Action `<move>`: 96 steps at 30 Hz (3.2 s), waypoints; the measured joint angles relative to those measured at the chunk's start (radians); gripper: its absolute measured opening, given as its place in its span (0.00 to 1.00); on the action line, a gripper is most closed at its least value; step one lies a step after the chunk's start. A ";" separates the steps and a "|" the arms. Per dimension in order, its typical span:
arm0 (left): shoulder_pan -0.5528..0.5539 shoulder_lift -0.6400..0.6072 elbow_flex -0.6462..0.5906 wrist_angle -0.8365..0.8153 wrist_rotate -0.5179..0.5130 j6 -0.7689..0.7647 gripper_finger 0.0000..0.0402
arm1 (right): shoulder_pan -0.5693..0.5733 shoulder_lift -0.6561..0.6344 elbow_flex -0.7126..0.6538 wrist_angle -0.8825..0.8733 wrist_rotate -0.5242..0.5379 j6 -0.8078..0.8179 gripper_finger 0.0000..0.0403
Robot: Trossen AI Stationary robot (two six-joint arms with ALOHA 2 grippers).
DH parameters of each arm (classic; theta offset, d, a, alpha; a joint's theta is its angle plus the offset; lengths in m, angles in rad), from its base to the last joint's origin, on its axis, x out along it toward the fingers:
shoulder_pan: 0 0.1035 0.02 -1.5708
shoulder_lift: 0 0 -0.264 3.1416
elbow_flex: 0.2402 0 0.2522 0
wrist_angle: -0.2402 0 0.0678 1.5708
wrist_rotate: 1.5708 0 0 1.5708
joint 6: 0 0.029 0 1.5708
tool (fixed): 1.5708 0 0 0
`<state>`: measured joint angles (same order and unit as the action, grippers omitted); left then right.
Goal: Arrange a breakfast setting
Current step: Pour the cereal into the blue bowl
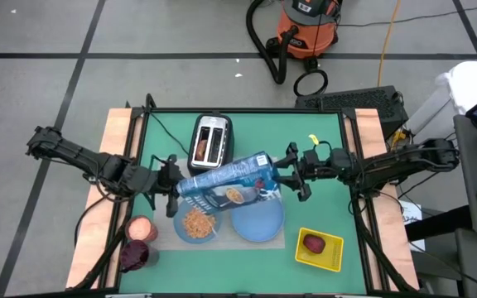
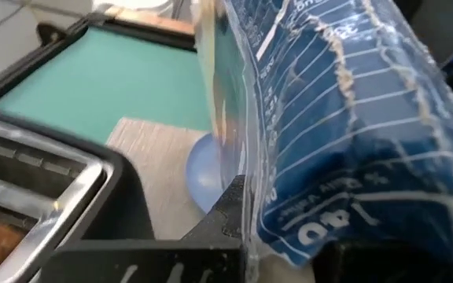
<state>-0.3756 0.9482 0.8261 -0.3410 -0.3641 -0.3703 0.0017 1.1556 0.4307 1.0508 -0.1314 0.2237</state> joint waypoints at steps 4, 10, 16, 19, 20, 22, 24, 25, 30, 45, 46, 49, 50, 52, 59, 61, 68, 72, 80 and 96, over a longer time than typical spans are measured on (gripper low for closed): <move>0.000 0.000 0.000 -0.031 -0.026 -0.011 0.01 | 0.000 0.003 -0.001 -0.020 0.000 -0.004 0.48; 0.000 0.000 0.000 -0.026 -0.023 0.011 0.01 | 0.000 0.002 0.000 -0.015 0.000 -0.003 0.48; 0.000 0.000 0.000 -0.032 -0.014 0.027 0.01 | 0.000 0.001 0.001 -0.011 0.000 0.000 0.48; 0.000 0.000 0.000 -0.026 -0.020 -0.027 0.01 | 0.000 0.003 -0.001 -0.018 0.000 0.000 0.48; -0.002 0.000 0.000 -0.018 -0.008 -0.022 0.01 | 0.000 0.002 -0.001 -0.007 0.000 0.000 0.48; -0.005 0.000 0.001 -0.031 -0.005 0.006 0.01 | 0.000 0.001 0.000 -0.004 0.000 0.000 0.48; -0.006 0.000 0.000 -0.045 -0.020 -0.018 0.01 | 0.000 0.003 0.000 -0.019 -0.001 -0.001 0.48; -0.006 0.000 0.000 -0.036 -0.019 -0.036 0.01 | 0.000 0.003 -0.001 -0.020 -0.001 -0.001 0.48; -0.007 0.000 0.000 -0.047 -0.015 0.005 0.01 | 0.000 0.002 0.000 -0.014 -0.001 -0.001 0.48; -0.008 0.000 0.000 -0.056 -0.015 -0.027 0.01 | 0.000 0.003 -0.001 -0.020 -0.002 -0.003 0.48; -0.008 0.000 0.000 -0.045 -0.016 -0.048 0.01 | 0.000 0.003 -0.001 -0.019 -0.001 -0.002 0.48; -0.011 0.001 0.000 -0.023 0.008 -0.011 0.01 | 0.000 0.000 0.001 0.000 -0.002 0.000 0.48; -0.011 0.001 0.000 -0.039 0.007 0.008 0.01 | 0.000 0.000 0.001 -0.004 -0.002 0.000 0.48; -0.011 0.001 0.000 -0.064 -0.011 -0.018 0.01 | 0.001 0.003 -0.001 -0.021 -0.002 -0.003 0.48; -0.013 0.000 0.000 -0.087 -0.031 -0.035 0.01 | 0.000 0.003 -0.001 -0.020 -0.002 -0.001 0.48; -0.012 0.000 0.000 -0.051 -0.025 -0.066 0.01 | 0.000 0.002 -0.001 -0.011 -0.001 -0.001 0.48; -0.014 -0.001 0.000 -0.063 -0.025 -0.059 0.01 | 0.000 0.003 -0.001 -0.017 0.000 -0.003 0.48; -0.019 0.000 0.000 -0.075 -0.010 -0.015 0.01 | 0.000 0.001 0.000 -0.009 -0.001 -0.001 0.48; -0.019 0.000 0.000 -0.078 -0.015 -0.022 0.01 | 0.000 0.001 0.000 -0.010 -0.001 -0.001 0.48; -0.018 0.016 -0.001 -0.072 -0.010 -0.073 0.01 | 0.000 0.000 0.001 -0.004 0.000 -0.003 0.48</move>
<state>-0.3939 0.9646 0.8253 -0.4132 -0.3737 -0.4435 0.0017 1.1557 0.4320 1.0466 -0.1314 0.2207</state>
